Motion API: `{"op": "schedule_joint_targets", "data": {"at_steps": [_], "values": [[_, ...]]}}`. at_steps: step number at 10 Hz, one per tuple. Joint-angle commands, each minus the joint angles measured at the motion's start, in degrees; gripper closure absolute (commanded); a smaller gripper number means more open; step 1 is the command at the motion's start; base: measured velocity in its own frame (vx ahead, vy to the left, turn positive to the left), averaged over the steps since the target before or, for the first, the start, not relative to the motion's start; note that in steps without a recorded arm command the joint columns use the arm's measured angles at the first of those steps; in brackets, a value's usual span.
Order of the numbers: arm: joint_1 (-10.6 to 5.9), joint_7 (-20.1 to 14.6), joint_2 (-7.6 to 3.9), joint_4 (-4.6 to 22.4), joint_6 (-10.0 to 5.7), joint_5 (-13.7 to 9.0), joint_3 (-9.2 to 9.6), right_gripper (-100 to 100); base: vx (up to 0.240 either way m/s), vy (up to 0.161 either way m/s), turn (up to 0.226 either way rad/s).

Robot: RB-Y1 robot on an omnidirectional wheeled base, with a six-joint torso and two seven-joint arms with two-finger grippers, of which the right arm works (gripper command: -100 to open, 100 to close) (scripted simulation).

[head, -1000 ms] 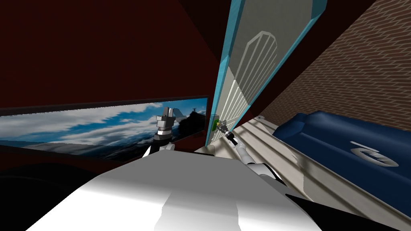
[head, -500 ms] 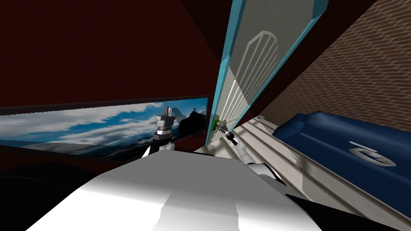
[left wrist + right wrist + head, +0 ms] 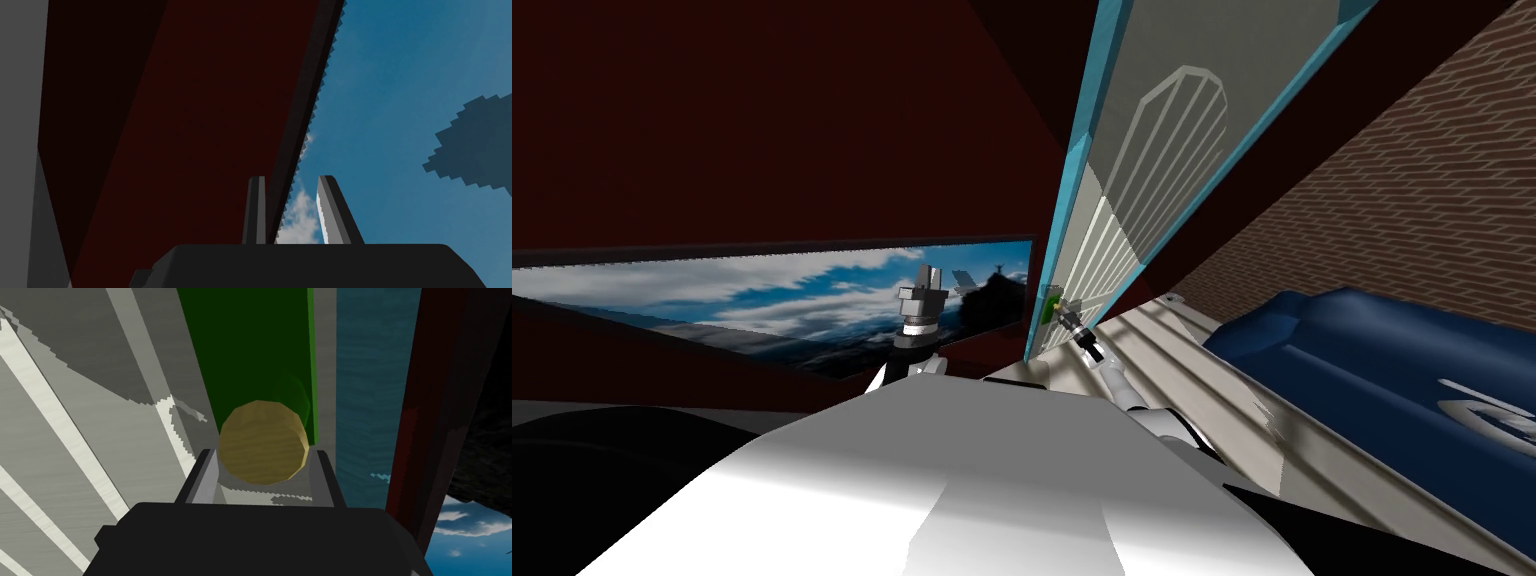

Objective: Pull the door open

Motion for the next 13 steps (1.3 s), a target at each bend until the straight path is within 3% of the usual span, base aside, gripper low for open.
{"op": "schedule_joint_targets", "data": {"at_steps": [1, 13], "values": [[-0.28, -1.63, 0.15, 0.41, -0.01, -1.71, -0.22, 100, -0.073, -0.079, 0.14], [-0.02, -14.83, 1.19, -0.55, 2.57, -14.92, -0.78, 100, -0.062, -0.077, 0.135]]}}
